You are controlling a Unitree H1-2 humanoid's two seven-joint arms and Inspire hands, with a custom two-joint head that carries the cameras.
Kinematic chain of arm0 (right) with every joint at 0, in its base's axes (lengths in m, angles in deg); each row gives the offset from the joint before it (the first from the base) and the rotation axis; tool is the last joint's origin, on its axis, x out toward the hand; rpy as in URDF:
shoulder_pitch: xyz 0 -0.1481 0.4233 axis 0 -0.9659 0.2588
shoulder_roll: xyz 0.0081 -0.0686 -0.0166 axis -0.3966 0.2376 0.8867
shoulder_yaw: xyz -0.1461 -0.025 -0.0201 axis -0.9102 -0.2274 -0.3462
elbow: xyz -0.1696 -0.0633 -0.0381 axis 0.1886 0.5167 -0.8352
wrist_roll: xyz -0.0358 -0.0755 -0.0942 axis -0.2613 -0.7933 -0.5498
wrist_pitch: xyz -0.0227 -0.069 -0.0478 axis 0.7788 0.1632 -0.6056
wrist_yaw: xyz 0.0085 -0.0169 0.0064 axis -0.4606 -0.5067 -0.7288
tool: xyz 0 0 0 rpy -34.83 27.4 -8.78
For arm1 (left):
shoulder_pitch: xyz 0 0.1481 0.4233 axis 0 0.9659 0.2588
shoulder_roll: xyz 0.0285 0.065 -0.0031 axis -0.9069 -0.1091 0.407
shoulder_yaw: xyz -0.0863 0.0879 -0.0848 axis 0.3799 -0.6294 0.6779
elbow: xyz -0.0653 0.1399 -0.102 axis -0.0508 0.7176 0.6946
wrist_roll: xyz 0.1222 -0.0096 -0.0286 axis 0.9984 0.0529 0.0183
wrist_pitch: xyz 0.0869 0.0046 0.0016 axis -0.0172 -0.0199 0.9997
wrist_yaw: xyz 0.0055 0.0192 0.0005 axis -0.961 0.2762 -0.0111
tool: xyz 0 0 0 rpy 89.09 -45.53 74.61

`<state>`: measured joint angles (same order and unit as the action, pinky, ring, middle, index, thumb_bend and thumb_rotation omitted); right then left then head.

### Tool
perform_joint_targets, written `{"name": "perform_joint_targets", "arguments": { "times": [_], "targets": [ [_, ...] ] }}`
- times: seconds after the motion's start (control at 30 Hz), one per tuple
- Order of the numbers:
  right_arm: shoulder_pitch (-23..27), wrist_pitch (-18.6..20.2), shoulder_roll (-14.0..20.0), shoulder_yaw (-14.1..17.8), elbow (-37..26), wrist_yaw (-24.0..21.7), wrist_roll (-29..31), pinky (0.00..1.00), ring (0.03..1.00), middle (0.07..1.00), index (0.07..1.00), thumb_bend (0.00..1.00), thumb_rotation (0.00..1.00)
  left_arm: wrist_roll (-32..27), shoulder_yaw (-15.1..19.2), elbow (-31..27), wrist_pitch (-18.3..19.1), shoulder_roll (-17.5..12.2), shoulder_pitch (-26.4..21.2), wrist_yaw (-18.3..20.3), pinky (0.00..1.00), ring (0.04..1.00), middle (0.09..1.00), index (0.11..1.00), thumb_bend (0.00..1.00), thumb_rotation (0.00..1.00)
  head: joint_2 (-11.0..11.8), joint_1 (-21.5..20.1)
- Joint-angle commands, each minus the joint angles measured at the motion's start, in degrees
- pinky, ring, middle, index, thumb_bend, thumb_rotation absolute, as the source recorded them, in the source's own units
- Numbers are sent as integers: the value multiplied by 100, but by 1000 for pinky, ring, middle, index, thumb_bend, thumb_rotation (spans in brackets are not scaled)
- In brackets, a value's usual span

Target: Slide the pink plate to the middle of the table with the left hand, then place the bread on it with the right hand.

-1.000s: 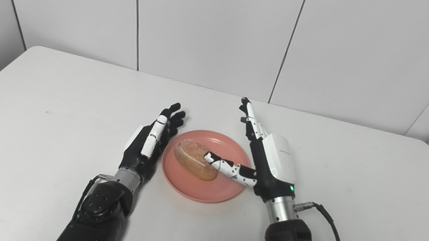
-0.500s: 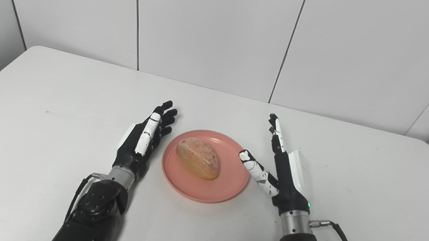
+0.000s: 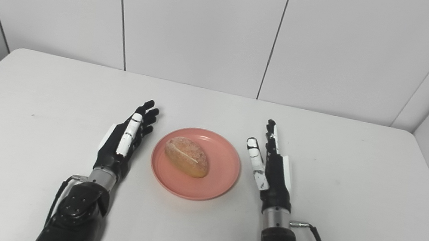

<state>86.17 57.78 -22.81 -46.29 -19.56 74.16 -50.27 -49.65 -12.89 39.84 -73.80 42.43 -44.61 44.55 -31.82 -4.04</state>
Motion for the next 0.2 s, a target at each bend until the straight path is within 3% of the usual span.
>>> {"name": "perform_joint_targets", "arguments": {
  "times": [0.0, 0.17],
  "targets": [
    [252, -4, -134, 148, -61, -22, 343, 1000, 1000, 1000, 1000, 637, 993, -62, 11, -44, -95, -56, -137, 66, 934, 931, 908, 894, 444, 1000, 20, -29],
    [252, 115, -284, 232, -43, -1, 565, 1000, 1000, 1000, 1000, 582, 1000, -173, 40, 9, -168, -102, -124, 176, 928, 928, 911, 895, 428, 1000, 71, -184]
  ]
}}
